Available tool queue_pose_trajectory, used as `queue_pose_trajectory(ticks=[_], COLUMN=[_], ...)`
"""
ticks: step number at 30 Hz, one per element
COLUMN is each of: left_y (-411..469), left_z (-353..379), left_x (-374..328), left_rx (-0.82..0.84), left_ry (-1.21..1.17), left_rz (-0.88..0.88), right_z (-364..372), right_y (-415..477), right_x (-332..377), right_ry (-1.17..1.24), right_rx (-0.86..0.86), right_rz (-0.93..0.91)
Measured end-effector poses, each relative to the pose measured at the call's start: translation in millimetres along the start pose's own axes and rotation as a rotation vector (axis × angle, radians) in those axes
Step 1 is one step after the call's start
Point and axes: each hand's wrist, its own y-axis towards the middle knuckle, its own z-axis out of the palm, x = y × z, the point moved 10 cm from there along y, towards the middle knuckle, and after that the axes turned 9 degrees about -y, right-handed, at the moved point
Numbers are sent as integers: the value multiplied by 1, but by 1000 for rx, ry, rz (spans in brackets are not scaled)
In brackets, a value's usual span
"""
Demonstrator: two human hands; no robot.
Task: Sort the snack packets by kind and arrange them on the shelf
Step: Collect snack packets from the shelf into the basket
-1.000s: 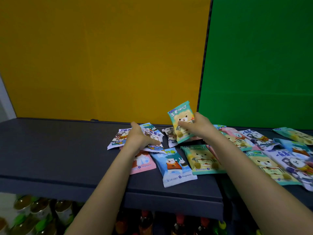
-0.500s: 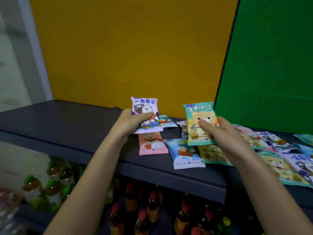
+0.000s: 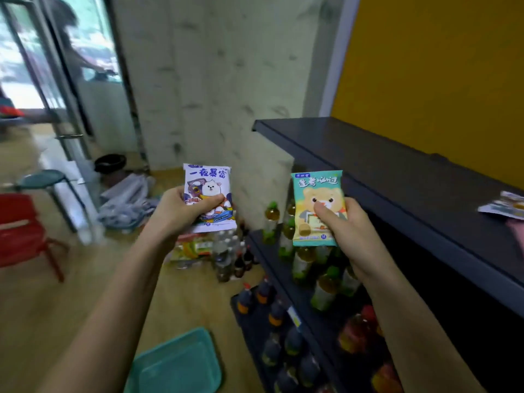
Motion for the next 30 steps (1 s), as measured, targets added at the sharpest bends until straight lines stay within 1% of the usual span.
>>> queue_pose_trajectory(ticks=[3,6,10,12,15,17,21,24,27,30], left_y=[-7,-13,-14,-11,-10,-12,-21,-36,-57,-78], left_z=[-97,-187,-267,-303,-352,-375,-402,-420,-434,-447], left_x=[35,79,138,182,261,317,453,566,681,786], left_rx=[-141,-249,-313,-330,-431,-472,-477,-501,-492,-500], left_ry=[43,53,40,22,16,34,-2,-1,45,69], left_rz=[-68,-148,-250,-348,-509,-600,-729,-772,-816,-863], right_z=[112,225,341,394,460,497,566,611,650,682], right_y=[16,24,28,28,26,18,3,-13,-33,-47], right_x=[-19,-48,-94,-127,-188,-238,-352,-454,-558,-662], right_ry=[32,57,56,34,-39,-95,-186,-219,-263,-311], right_rx=[167,325,436,467,506,559,655,681,737,748], right_rz=[40,123,214,281,371,435,512,579,603,625])
